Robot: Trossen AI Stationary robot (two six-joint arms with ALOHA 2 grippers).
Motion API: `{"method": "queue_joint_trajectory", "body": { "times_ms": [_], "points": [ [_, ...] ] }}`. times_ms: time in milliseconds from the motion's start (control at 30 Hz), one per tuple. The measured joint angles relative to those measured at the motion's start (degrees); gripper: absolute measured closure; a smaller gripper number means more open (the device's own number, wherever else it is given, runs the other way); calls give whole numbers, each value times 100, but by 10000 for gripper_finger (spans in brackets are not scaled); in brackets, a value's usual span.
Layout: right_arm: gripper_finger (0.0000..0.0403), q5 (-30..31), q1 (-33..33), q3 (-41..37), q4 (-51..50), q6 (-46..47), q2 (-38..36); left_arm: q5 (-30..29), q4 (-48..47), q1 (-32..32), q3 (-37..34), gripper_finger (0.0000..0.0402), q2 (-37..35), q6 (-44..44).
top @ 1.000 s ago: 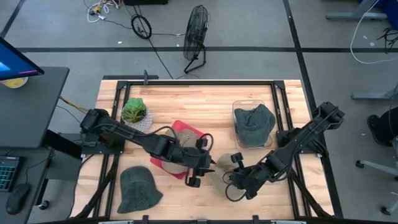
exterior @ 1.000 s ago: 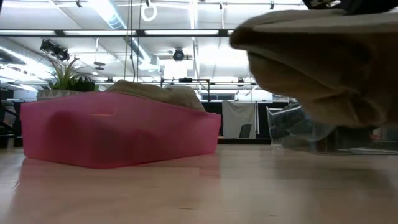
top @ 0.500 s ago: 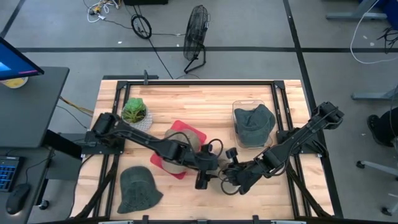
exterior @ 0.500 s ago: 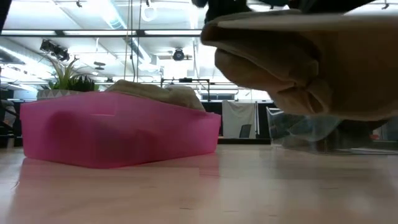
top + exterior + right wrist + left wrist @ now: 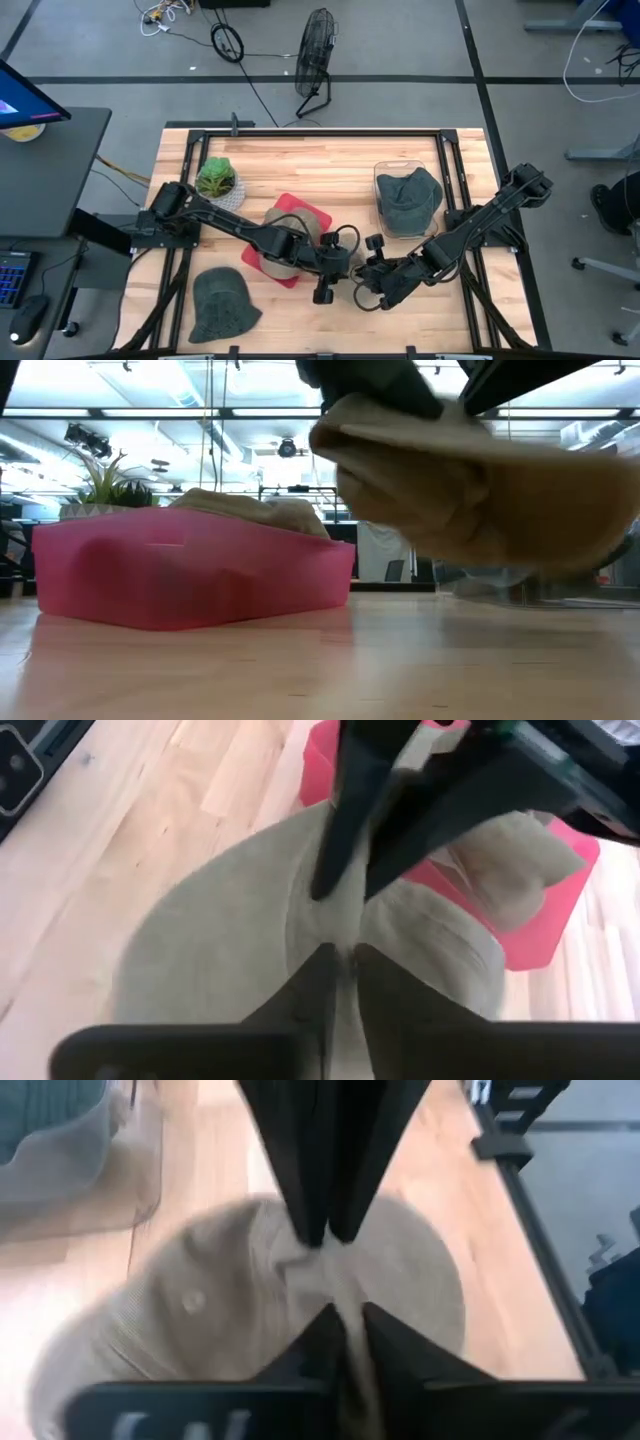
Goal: Pick & Place hat
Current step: Put the brown cap into the red bin
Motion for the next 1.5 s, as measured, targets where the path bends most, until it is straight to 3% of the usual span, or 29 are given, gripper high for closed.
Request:
{"method": "queue_joint_trajectory", "body": {
  "times_ms": [67, 367, 500, 700, 867, 1000, 1233, 1500],
  "points": [
    [338, -3, 11, 0, -19, 194, 0, -4, -159, 0, 0, 389, 0, -1],
    [265, -4, 268, 0, -363, 1047, 0, -24, -912, -202, -2, 397, -665, 763],
    [245, -6, 376, 0, -532, 1222, 0, -248, -1402, -380, 6, 397, -1370, 1906],
    [236, -6, 423, 0, -557, 1180, 0, -402, -3088, -448, 9, 397, -2315, 3916],
    [236, 10, 402, 0, -555, 1162, -2, -399, -4355, -96, 9, 398, -2744, 4310],
    [236, 12, 375, 0, -533, 1145, -2, 61, -4753, 247, 7, 398, -2788, 4887],
    [236, 14, 285, 0, -452, 1191, -4, 811, -4405, 593, 3, 398, -2660, 6667],
    [236, 16, 234, 0, -439, 1468, -4, 1396, -4563, 625, -68, 399, -2496, 6858]
  ]
}}
